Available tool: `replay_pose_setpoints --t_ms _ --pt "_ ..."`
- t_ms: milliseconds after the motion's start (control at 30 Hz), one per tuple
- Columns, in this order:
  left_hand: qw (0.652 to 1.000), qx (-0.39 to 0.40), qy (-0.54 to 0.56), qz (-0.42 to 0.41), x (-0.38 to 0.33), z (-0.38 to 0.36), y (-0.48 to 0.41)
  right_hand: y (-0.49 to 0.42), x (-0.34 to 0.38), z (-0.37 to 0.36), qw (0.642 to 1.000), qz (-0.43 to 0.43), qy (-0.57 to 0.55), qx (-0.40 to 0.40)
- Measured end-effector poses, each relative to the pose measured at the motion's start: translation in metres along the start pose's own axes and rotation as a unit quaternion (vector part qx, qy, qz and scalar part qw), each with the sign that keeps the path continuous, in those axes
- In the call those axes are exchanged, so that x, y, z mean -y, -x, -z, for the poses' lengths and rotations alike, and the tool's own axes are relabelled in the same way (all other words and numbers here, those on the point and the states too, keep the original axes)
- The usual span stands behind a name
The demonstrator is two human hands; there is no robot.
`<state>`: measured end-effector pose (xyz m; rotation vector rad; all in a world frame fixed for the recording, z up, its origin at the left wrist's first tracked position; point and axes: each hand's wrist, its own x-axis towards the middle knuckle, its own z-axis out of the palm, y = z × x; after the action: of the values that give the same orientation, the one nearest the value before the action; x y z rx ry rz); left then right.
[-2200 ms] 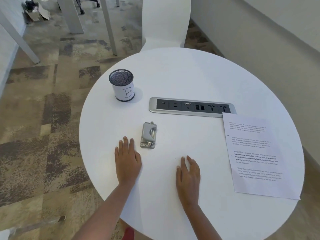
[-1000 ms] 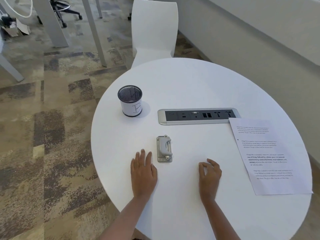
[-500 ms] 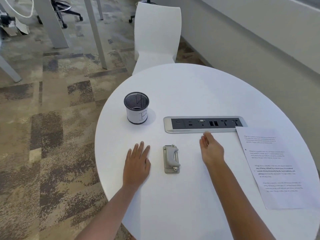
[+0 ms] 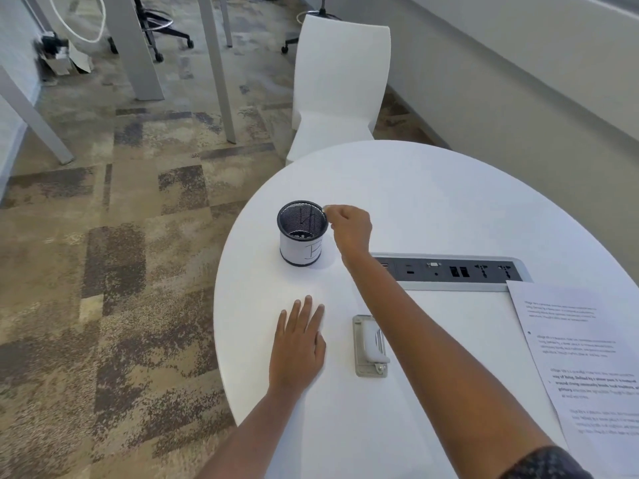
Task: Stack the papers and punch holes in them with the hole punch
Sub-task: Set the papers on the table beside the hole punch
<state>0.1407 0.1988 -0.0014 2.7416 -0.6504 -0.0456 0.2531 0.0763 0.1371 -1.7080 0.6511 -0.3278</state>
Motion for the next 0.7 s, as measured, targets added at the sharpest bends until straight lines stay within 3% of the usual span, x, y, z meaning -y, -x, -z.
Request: replay_pose_setpoints --t_ms 167,333,500,700 --pt "1.000 0.007 -0.010 0.000 0.000 0.001 0.000 -0.005 0.006 -0.011 0.994 0.026 0.094 0.054" --pt "1.000 0.005 -0.006 0.000 -0.001 0.001 0.000 -0.001 -0.004 0.005 0.995 0.031 0.078 0.048" --pt "1.000 -0.009 -0.010 -0.003 -0.001 -0.001 0.000 0.012 -0.038 0.054 0.999 -0.008 0.036 0.020" --pt "0.998 -0.012 -0.013 0.061 -0.025 -0.005 0.008 0.041 -0.098 0.124 0.995 -0.026 0.097 -0.002"
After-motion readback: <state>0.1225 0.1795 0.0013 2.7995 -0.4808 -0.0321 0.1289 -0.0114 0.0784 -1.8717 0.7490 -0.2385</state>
